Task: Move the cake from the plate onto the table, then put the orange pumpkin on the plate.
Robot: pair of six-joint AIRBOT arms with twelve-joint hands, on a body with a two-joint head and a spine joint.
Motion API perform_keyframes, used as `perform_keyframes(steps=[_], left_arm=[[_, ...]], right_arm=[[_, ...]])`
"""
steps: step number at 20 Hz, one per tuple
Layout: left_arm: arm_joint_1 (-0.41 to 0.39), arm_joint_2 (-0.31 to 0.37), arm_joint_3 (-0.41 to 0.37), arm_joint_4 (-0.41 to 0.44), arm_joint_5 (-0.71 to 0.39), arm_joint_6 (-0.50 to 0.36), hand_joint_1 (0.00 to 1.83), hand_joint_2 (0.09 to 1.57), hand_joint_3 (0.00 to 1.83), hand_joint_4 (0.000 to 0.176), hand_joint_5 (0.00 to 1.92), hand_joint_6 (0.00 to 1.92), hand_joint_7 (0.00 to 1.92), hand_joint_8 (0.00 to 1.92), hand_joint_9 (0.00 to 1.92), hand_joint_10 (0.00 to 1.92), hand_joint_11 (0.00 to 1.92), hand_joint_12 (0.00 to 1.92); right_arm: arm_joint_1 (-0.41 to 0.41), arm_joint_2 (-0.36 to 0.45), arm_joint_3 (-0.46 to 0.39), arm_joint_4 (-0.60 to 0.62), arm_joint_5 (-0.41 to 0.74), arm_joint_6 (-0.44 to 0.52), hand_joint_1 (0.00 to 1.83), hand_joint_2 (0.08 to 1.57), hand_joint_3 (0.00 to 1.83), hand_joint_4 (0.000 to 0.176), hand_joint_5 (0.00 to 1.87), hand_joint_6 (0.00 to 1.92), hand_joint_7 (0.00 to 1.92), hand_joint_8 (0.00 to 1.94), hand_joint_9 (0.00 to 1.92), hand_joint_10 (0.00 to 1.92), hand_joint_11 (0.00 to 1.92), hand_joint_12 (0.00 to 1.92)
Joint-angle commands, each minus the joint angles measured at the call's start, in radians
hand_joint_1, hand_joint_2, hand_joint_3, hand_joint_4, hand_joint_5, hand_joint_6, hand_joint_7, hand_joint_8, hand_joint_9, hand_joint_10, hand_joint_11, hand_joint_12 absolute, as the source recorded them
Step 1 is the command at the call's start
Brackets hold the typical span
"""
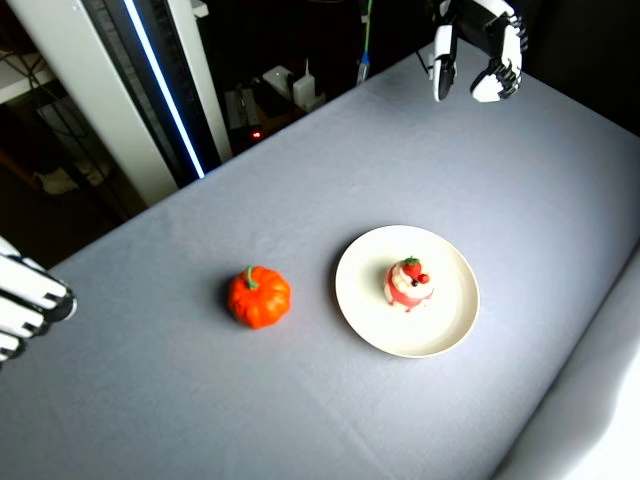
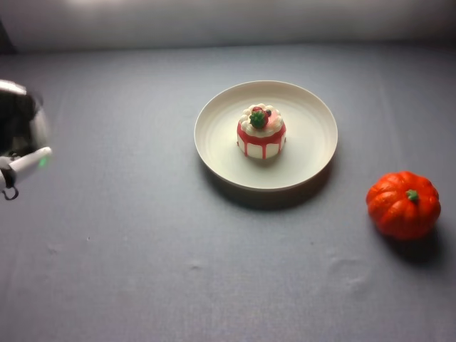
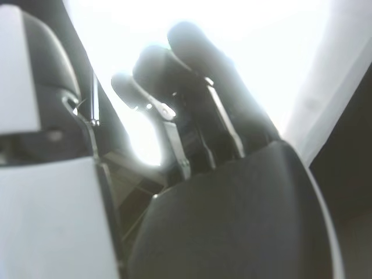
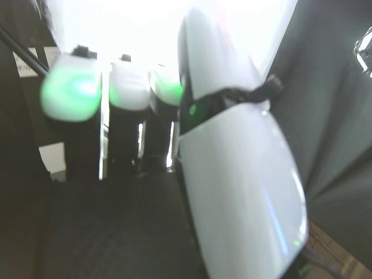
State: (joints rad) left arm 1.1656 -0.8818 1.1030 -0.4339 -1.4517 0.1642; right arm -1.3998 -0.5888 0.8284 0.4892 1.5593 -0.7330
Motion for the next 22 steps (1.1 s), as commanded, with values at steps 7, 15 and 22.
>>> perform_keyframes(steps=[7, 15, 22], left_arm=[[0.0, 0.037, -0.047, -0.023, -0.106, -0.007, 0.73, 0.83, 0.0, 0.093, 0.0, 0.01, 0.0, 0.01, 0.0, 0.0, 0.0, 0.01], [0.001, 0.042, -0.052, -0.019, -0.085, -0.007, 0.74, 0.81, 0.0, 0.125, 0.0, 0.0, 0.0, 0.0, 0.0, 0.0, 0.0, 0.0], [-0.081, -0.016, 0.016, 0.024, 0.059, -0.007, 0.78, 0.86, 0.0, 0.009, 0.0, 0.0, 0.0, 0.0, 0.0, 0.0, 0.01, 0.0]], right_arm=[[0.006, 0.005, 0.003, 0.033, 0.103, -0.002, 0.78, 0.87, 0.0, 0.175, 0.01, 0.0, 0.0, 0.0, 0.0, 0.0, 0.0, 0.0], [0.006, 0.006, 0.003, 0.034, 0.097, -0.003, 0.7, 0.86, 0.0, 0.176, 0.0, 0.0, 0.0, 0.0, 0.0, 0.0, 0.0, 0.0], [0.006, 0.003, 0.005, 0.034, 0.092, -0.003, 0.75, 0.89, 0.0, 0.176, 0.0, 0.0, 0.0, 0.0, 0.0, 0.0, 0.0, 0.0]])
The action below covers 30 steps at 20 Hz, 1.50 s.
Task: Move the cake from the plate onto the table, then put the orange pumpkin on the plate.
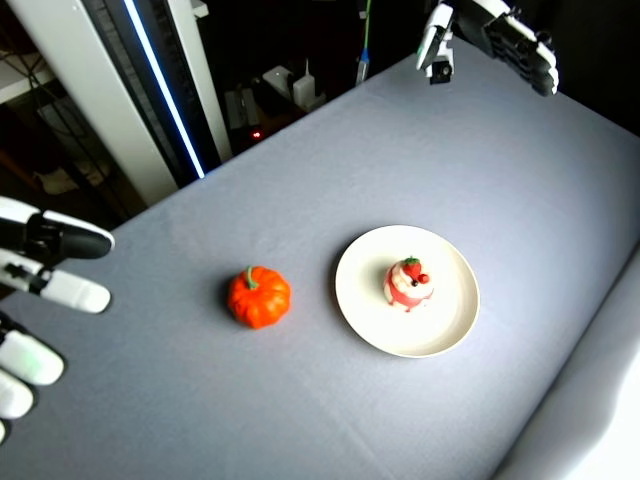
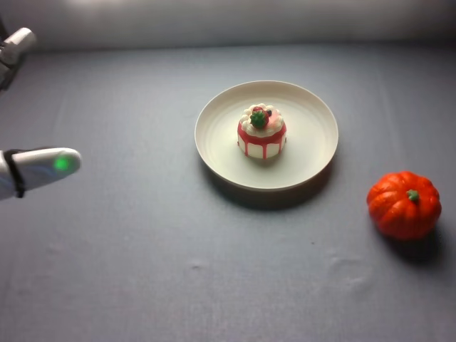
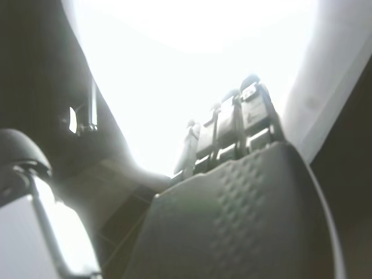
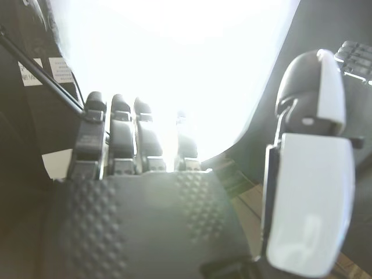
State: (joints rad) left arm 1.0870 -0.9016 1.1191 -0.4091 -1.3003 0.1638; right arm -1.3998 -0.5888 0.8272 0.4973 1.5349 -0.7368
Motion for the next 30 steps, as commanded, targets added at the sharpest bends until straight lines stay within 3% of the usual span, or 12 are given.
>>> perform_keyframes(steps=[1, 4, 5, 6, 8, 9, 11, 16, 24, 25, 28, 30], left_arm=[[-0.039, -0.016, 0.026, 0.023, -0.035, -0.007, 0.78, 0.85, 0.0, 0.025, 0.0, 0.0, 0.0, 0.0, 0.0, 0.0, 0.01, 0.0], [-0.197, -0.125, 0.148, 0.127, 0.216, -0.007, 0.76, 0.89, 0.0, 0.06, 0.0, 0.0, 0.0, 0.0, 0.0, 0.0, 0.03, 0.02], [-0.234, -0.154, 0.182, 0.155, 0.281, -0.007, 0.76, 0.89, 0.0, 0.09, 0.0, 0.0, 0.0, 0.0, 0.0, 0.0, 0.04, 0.02], [-0.263, -0.18, 0.213, 0.172, 0.332, -0.007, 0.77, 0.85, 0.04, 0.1, 0.01, 0.0, 0.0, 0.0, 0.01, 0.0, 0.01, 0.29], [-0.31, -0.205, 0.249, 0.192, 0.401, -0.007, 0.9, 0.84, 0.01, 0.094, 0.1, 0.01, 0.16, 0.01, 0.14, 0.04, 0.0, 0.82], [-0.332, -0.214, 0.262, 0.203, 0.426, -0.007, 0.91, 0.87, 0.01, 0.042, 0.17, 0.02, 0.24, 0.02, 0.25, 0.08, 0.0, 1.16], [-0.389, -0.227, 0.281, 0.253, 0.491, -0.007, 0.9, 0.9, 0.01, 0.0, 0.25, 0.02, 0.34, 0.03, 0.38, 0.13, 0.0, 1.4], [-0.529, -0.206, 0.297, 0.453, 0.609, -0.007, 0.74, 0.88, 0.0, 0.0, 0.35, 0.01, 0.5, 0.02, 0.52, 0.17, 0.09, 1.56], [-0.936, -0.198, 0.306, 1.255, 0.905, -0.007, 0.72, 0.73, 0.0, 0.0, 0.42, 0.02, 0.3, 0.0, 0.25, 0.0, 0.0, 1.33], [-0.972, -0.202, 0.312, 1.363, 0.925, -0.007, 0.72, 0.74, 0.0, 0.0, 0.41, 0.01, 0.18, 0.0, 0.11, 0.01, 0.0, 1.04], [-1.031, -0.231, 0.33, 1.662, 0.974, -0.007, 0.76, 0.71, 0.0, 0.0, 0.43, 0.0, 0.37, 0.02, 0.27, 0.05, 0.0, 1.19], [-1.029, -0.248, 0.354, 1.692, 0.975, -0.007, 0.81, 0.72, 0.0, 0.0, 0.4, 0.01, 0.48, 0.04, 0.46, 0.13, 0.0, 1.5]], right_arm=[[0.006, 0.003, 0.006, 0.026, 0.116, 0.001, 0.76, 0.89, 0.0, 0.176, 0.0, 0.0, 0.0, 0.0, 0.0, 0.0, 0.0, 0.0], [0.002, 0.0, 0.01, 0.026, 0.115, 0.001, 0.78, 0.89, 0.0, 0.176, 0.0, 0.0, 0.0, 0.0, 0.0, 0.0, 0.0, 0.0], [0.001, -0.002, 0.013, 0.025, 0.114, 0.001, 0.78, 0.89, 0.0, 0.176, 0.0, 0.0, 0.0, 0.0, 0.0, 0.0, 0.0, 0.0], [0.0, -0.002, 0.013, 0.025, 0.113, 0.001, 0.8, 0.9, 0.0, 0.176, 0.0, 0.0, 0.0, 0.0, 0.0, 0.0, 0.0, 0.0], [0.0, -0.002, 0.015, 0.021, 0.112, 0.001, 0.81, 0.92, 0.01, 0.167, 0.0, 0.0, 0.0, 0.0, 0.0, 0.0, 0.0, 0.0], [0.0, -0.002, 0.016, 0.019, 0.108, 0.001, 0.84, 0.94, 0.01, 0.169, 0.0, 0.0, 0.0, 0.0, 0.0, 0.0, 0.0, 0.0], [0.0, -0.002, 0.016, 0.017, 0.101, 0.001, 0.82, 0.94, 0.02, 0.164, 0.0, 0.0, 0.0, 0.0, 0.0, 0.0, 0.0, 0.0], [0.0, 0.0, 0.02, 0.011, 0.081, 0.001, 0.79, 0.95, 0.01, 0.135, 0.0, 0.0, 0.0, 0.0, 0.0, 0.0, 0.0, 0.0], [0.009, 0.0, 0.023, -0.005, 0.053, 0.003, 0.74, 0.97, 0.01, 0.171, 0.02, 0.01, 0.0, 0.0, 0.0, 0.0, 0.0, 0.0], [0.011, 0.0, 0.024, -0.006, 0.049, 0.005, 0.73, 0.98, 0.01, 0.166, 0.01, 0.0, 0.0, 0.0, 0.0, 0.0, 0.0, 0.0], [0.04, -0.005, 0.028, -0.031, 0.014, 0.006, 0.7, 0.97, 0.01, 0.174, 0.0, 0.0, 0.0, 0.0, 0.0, 0.0, 0.0, 0.0], [0.064, -0.012, 0.036, -0.049, -0.01, 0.005, 0.69, 0.98, 0.01, 0.176, 0.01, 0.0, 0.0, 0.0, 0.0, 0.0, 0.0, 0.0]])
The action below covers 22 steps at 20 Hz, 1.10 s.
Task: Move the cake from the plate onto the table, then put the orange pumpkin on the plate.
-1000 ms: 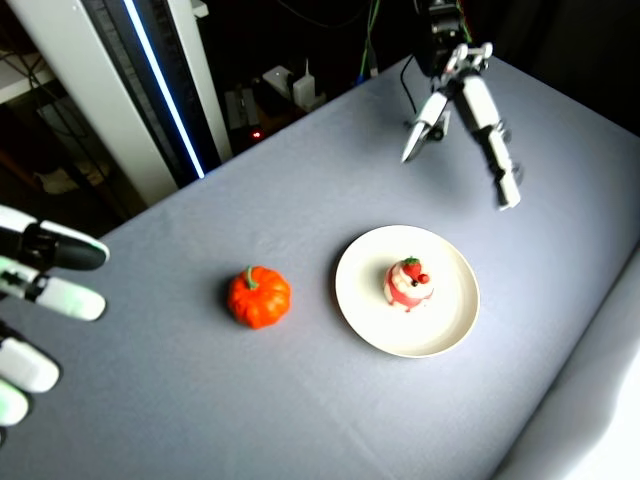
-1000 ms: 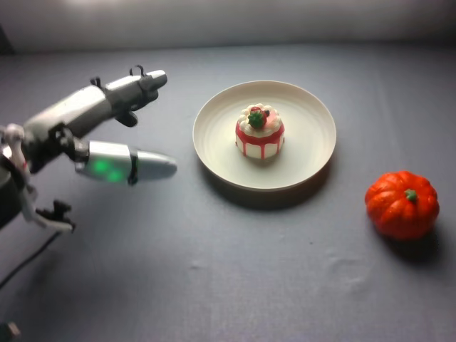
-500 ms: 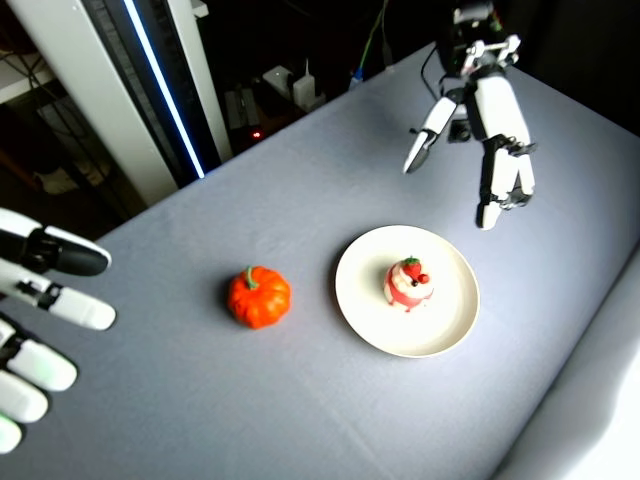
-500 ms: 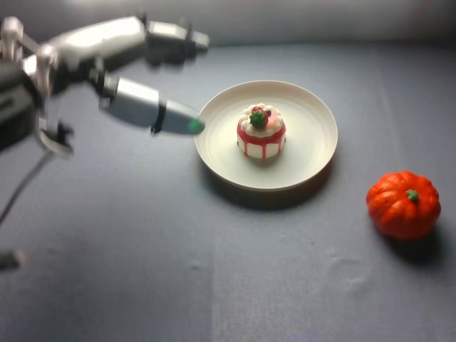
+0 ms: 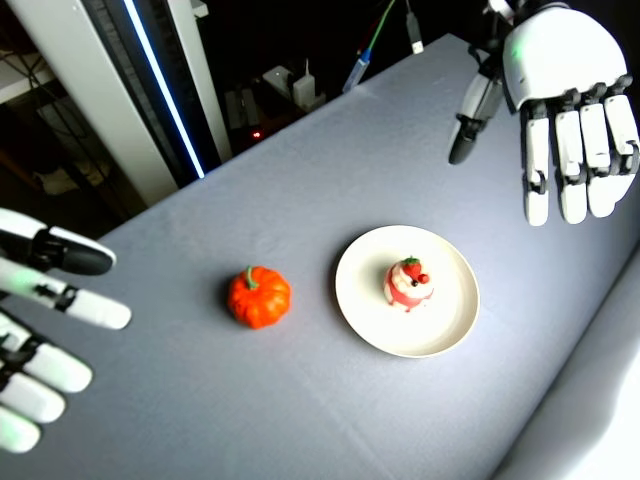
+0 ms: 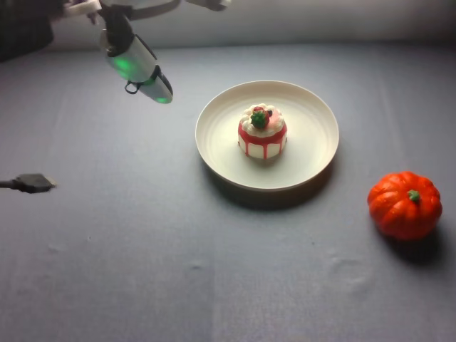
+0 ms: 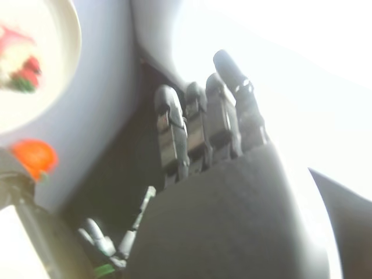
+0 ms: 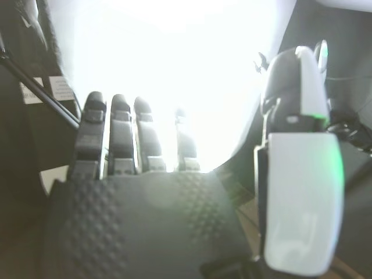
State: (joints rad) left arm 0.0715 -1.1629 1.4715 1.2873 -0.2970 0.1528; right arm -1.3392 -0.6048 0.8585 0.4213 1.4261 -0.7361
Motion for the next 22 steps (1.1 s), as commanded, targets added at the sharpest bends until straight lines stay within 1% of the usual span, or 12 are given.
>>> perform_keyframes(steps=[1, 2, 4, 5, 6, 7, 11, 14, 16, 19, 20, 22], left_arm=[[-0.001, 0.002, 0.021, -0.007, -0.039, 0.004, 0.82, 0.74, 0.0, 0.0, 0.39, 0.0, 0.47, 0.03, 0.47, 0.13, 0.0, 1.46], [0.024, -0.01, 0.05, -0.063, -0.061, 0.004, 0.87, 0.79, 0.02, 0.0, 0.37, 0.0, 0.46, 0.02, 0.46, 0.13, 0.0, 1.47], [0.075, -0.034, 0.097, -0.184, -0.104, 0.004, 0.87, 0.79, 0.01, 0.0, 0.34, 0.0, 0.43, 0.0, 0.41, 0.1, 0.0, 1.42], [0.091, -0.045, 0.11, -0.234, -0.115, 0.004, 0.9, 0.83, 0.02, 0.0, 0.34, 0.0, 0.4, 0.0, 0.36, 0.08, 0.0, 1.45], [0.105, -0.056, 0.117, -0.281, -0.121, 0.004, 0.92, 0.86, 0.02, 0.0, 0.33, 0.0, 0.39, 0.0, 0.34, 0.08, 0.0, 1.49], [0.112, -0.064, 0.12, -0.304, -0.121, 0.004, 0.94, 0.88, 0.03, 0.0, 0.31, 0.0, 0.38, 0.0, 0.34, 0.08, 0.0, 1.53], [0.168, -0.133, 0.192, -0.435, -0.169, 0.004, 0.92, 0.84, 0.0, 0.0, 0.33, 0.0, 0.44, 0.01, 0.41, 0.09, 0.0, 1.42], [0.165, -0.17, 0.212, -0.44, -0.171, 0.004, 0.84, 0.84, 0.0, 0.0, 0.31, 0.0, 0.46, 0.01, 0.5, 0.1, 0.01, 1.43], [0.165, -0.199, 0.229, -0.438, -0.174, 0.004, 0.76, 0.82, 0.0, 0.0, 0.32, 0.0, 0.46, 0.0, 0.48, 0.07, 0.0, 1.4], [0.165, -0.239, 0.248, -0.438, -0.184, 0.004, 0.76, 0.77, 0.0, 0.0, 0.31, 0.0, 0.43, 0.0, 0.47, 0.05, 0.0, 1.44], [0.163, -0.246, 0.249, -0.436, -0.186, 0.004, 0.75, 0.75, 0.0, 0.02, 0.32, 0.0, 0.44, 0.0, 0.5, 0.05, 0.03, 1.43], [0.16, -0.262, 0.252, -0.432, -0.192, 0.004, 0.81, 0.72, 0.0, 0.039, 0.37, 0.01, 0.47, 0.0, 0.51, 0.04, 0.0, 1.51]], right_arm=[[0.016, -0.004, 0.009, 0.02, 0.091, 0.005, 0.68, 0.98, 0.01, 0.176, 0.0, 0.0, 0.0, 0.0, 0.0, 0.0, 0.0, 0.0], [0.025, -0.009, 0.013, 0.012, 0.081, 0.005, 0.68, 0.99, 0.01, 0.171, 0.0, 0.0, 0.0, 0.0, 0.0, 0.0, 0.0, 0.0], [0.026, -0.016, 0.014, 0.006, 0.071, 0.005, 0.67, 0.97, 0.0, 0.137, 0.0, 0.0, 0.0, 0.0, 0.0, 0.0, 0.0, 0.0], [0.026, -0.019, 0.015, 0.003, 0.07, 0.005, 0.64, 0.96, 0.0, 0.136, 0.0, 0.0, 0.0, 0.0, 0.0, 0.0, 0.0, 0.0], [0.027, -0.021, 0.016, -0.001, 0.068, 0.005, 0.63, 0.96, 0.0, 0.164, 0.01, 0.0, 0.0, 0.0, 0.0, 0.0, 0.0, 0.0], [0.027, -0.023, 0.018, -0.003, 0.067, 0.005, 0.61, 0.95, 0.0, 0.174, 0.01, 0.01, 0.0, 0.0, 0.0, 0.0, 0.0, 0.0], [0.027, -0.025, 0.018, -0.013, 0.055, 0.005, 0.54, 0.93, 0.0, 0.17, 0.0, 0.0, 0.0, 0.0, 0.0, 0.0, 0.0, 0.0], [0.028, -0.025, 0.02, -0.016, 0.051, 0.005, 0.51, 0.92, 0.0, 0.176, 0.0, 0.0, 0.0, 0.0, 0.0, 0.0, 0.0, 0.0], [0.03, -0.026, 0.021, -0.017, 0.05, 0.005, 0.48, 0.92, 0.0, 0.176, 0.0, 0.0, 0.0, 0.0, 0.0, 0.0, 0.0, 0.0], [0.031, -0.026, 0.022, -0.02, 0.047, 0.005, 0.46, 0.91, 0.0, 0.176, 0.0, 0.0, 0.0, 0.0, 0.0, 0.0, 0.0, 0.0], [0.032, -0.026, 0.023, -0.02, 0.046, 0.005, 0.45, 0.91, 0.0, 0.176, 0.0, 0.0, 0.0, 0.0, 0.0, 0.0, 0.0, 0.0], [0.036, -0.028, 0.024, -0.024, 0.044, 0.005, 0.43, 0.91, 0.0, 0.176, 0.0, 0.0, 0.0, 0.0, 0.0, 0.0, 0.0, 0.0]])
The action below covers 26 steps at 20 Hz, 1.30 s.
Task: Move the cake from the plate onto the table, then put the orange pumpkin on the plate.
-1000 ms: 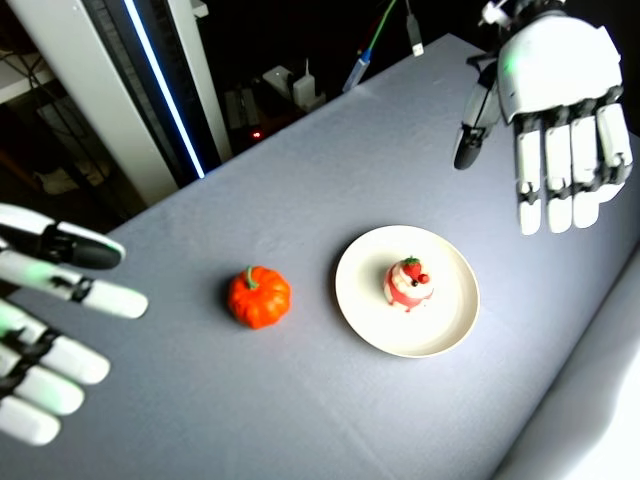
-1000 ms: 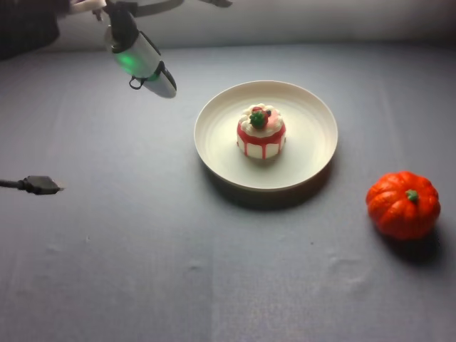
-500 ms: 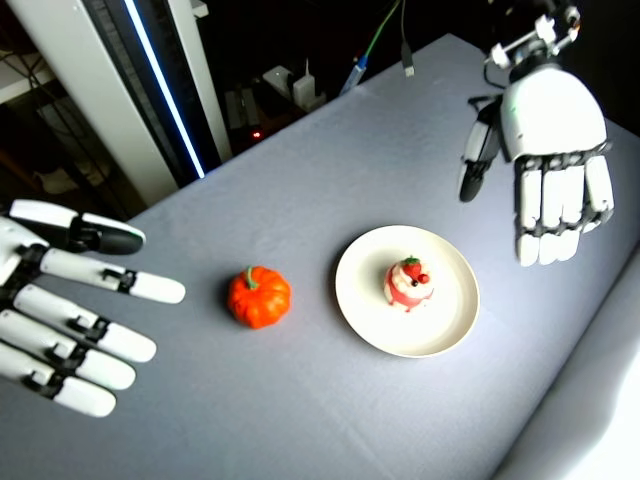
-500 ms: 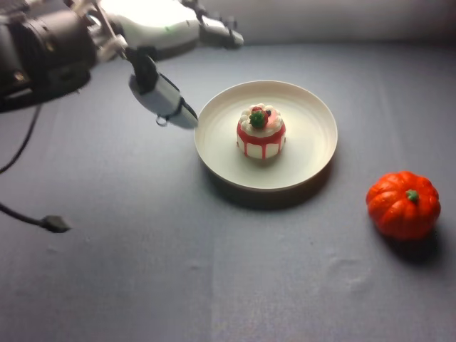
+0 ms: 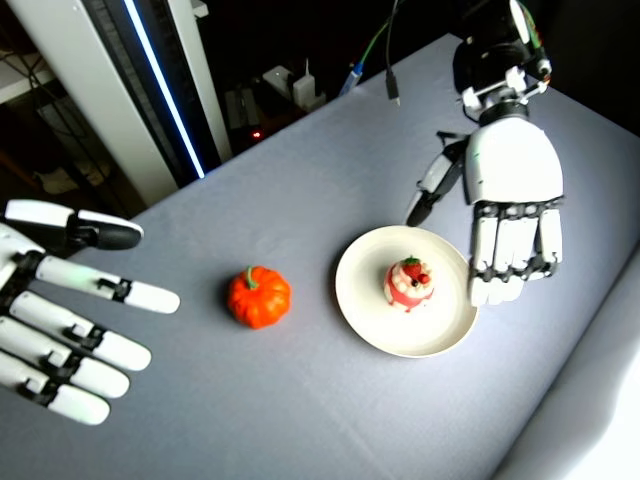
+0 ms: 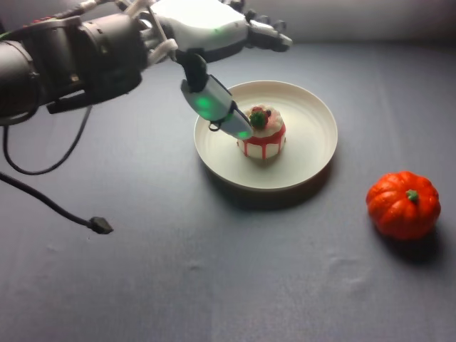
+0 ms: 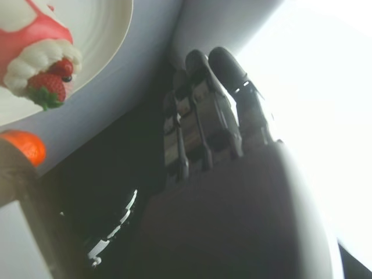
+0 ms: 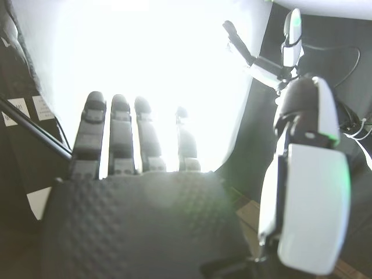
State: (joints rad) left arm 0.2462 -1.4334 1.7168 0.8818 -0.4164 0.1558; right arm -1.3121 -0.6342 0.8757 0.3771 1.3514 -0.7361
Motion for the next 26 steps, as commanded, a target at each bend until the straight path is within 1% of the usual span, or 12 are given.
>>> perform_keyframes(steps=[1, 3, 4, 5, 6, 10, 12, 13, 14, 17, 22, 26], left_arm=[[-0.014, 0.0, 0.012, -0.029, -0.078, 0.001, 0.81, 0.72, 0.0, 0.039, 0.37, 0.01, 0.47, 0.0, 0.51, 0.04, 0.0, 1.51], [-0.006, -0.013, 0.025, -0.04, -0.089, 0.001, 0.81, 0.75, 0.0, 0.004, 0.36, 0.0, 0.45, 0.0, 0.54, 0.05, 0.0, 1.64], [-0.002, -0.024, 0.032, -0.041, -0.092, 0.001, 0.8, 0.73, 0.0, 0.045, 0.38, 0.01, 0.48, 0.01, 0.53, 0.04, 0.02, 1.56], [0.001, -0.027, 0.033, -0.044, -0.094, 0.001, 0.83, 0.76, 0.0, 0.056, 0.4, 0.0, 0.49, 0.0, 0.54, 0.03, 0.07, 1.38], [0.006, -0.035, 0.037, -0.048, -0.097, 0.001, 0.83, 0.76, 0.0, 0.056, 0.4, 0.0, 0.49, 0.0, 0.54, 0.03, 0.07, 1.38], [0.033, -0.065, 0.063, -0.075, -0.107, 0.001, 0.79, 0.74, 0.0, 0.029, 0.38, 0.0, 0.48, 0.0, 0.54, 0.01, 0.09, 1.31], [0.055, -0.086, 0.084, -0.083, -0.107, 0.001, 0.8, 0.82, 0.02, 0.0, 0.36, 0.0, 0.5, 0.0, 0.58, 0.01, 0.12, 1.21], [0.06, -0.09, 0.088, -0.09, -0.107, 0.001, 0.8, 0.82, 0.02, 0.0, 0.36, 0.0, 0.5, 0.0, 0.58, 0.01, 0.12, 1.21], [0.069, -0.098, 0.097, -0.101, -0.108, 0.001, 0.78, 0.78, 0.0, 0.022, 0.38, 0.0, 0.56, 0.01, 0.61, 0.01, 0.14, 1.15], [0.091, -0.117, 0.119, -0.105, -0.108, 0.001, 0.8, 0.76, 0.0, 0.0, 0.38, 0.0, 0.57, 0.0, 0.61, 0.01, 0.12, 1.25], [0.114, -0.139, 0.151, -0.115, -0.105, 0.001, 0.89, 0.79, 0.01, 0.0, 0.41, 0.01, 0.54, 0.0, 0.57, 0.0, 0.07, 1.26], [0.133, -0.171, 0.199, -0.168, -0.127, 0.001, 0.9, 0.84, 0.0, 0.0, 0.49, 0.0, 0.64, 0.01, 0.7, 0.02, 0.26, 1.17]], right_arm=[[0.017, -0.001, 0.008, 0.016, 0.113, 0.005, 0.43, 0.91, 0.0, 0.176, 0.0, 0.0, 0.0, 0.0, 0.0, 0.0, 0.0, 0.0], [0.031, -0.008, 0.015, 0.007, 0.096, 0.005, 0.41, 0.92, 0.0, 0.176, 0.0, 0.0, 0.0, 0.0, 0.0, 0.0, 0.0, 0.0], [0.043, -0.012, 0.018, -0.001, 0.086, 0.005, 0.41, 0.91, 0.0, 0.176, 0.0, 0.0, 0.0, 0.0, 0.0, 0.0, 0.0, 0.0], [0.045, -0.013, 0.019, -0.003, 0.084, 0.005, 0.39, 0.92, 0.0, 0.176, 0.0, 0.0, 0.0, 0.0, 0.0, 0.0, 0.0, 0.0], [0.051, -0.015, 0.021, -0.007, 0.081, 0.005, 0.39, 0.92, 0.0, 0.176, 0.0, 0.0, 0.0, 0.0, 0.0, 0.0, 0.0, 0.0], [0.056, -0.015, 0.022, -0.012, 0.078, 0.005, 0.37, 0.92, 0.0, 0.176, 0.0, 0.0, 0.0, 0.0, 0.0, 0.0, 0.0, 0.0], [0.056, -0.015, 0.022, -0.014, 0.077, 0.005, 0.36, 0.92, 0.0, 0.176, 0.0, 0.0, 0.0, 0.0, 0.0, 0.0, 0.0, 0.0], [0.056, -0.016, 0.022, -0.014, 0.077, 0.005, 0.36, 0.92, 0.0, 0.176, 0.0, 0.0, 0.0, 0.0, 0.0, 0.0, 0.0, 0.0], [0.057, -0.016, 0.022, -0.015, 0.077, 0.005, 0.34, 0.92, 0.0, 0.176, 0.0, 0.0, 0.0, 0.0, 0.0, 0.0, 0.0, 0.0], [0.057, -0.016, 0.022, -0.016, 0.077, 0.005, 0.32, 0.91, 0.0, 0.176, 0.0, 0.0, 0.0, 0.0, 0.0, 0.0, 0.0, 0.0], [0.058, -0.018, 0.023, -0.017, 0.077, 0.005, 0.3, 0.88, 0.0, 0.176, 0.0, 0.0, 0.0, 0.0, 0.0, 0.0, 0.0, 0.0], [0.072, -0.027, 0.029, -0.027, 0.076, 0.005, 0.3, 0.86, 0.0, 0.176, 0.0, 0.0, 0.0, 0.0, 0.0, 0.0, 0.0, 0.0]])
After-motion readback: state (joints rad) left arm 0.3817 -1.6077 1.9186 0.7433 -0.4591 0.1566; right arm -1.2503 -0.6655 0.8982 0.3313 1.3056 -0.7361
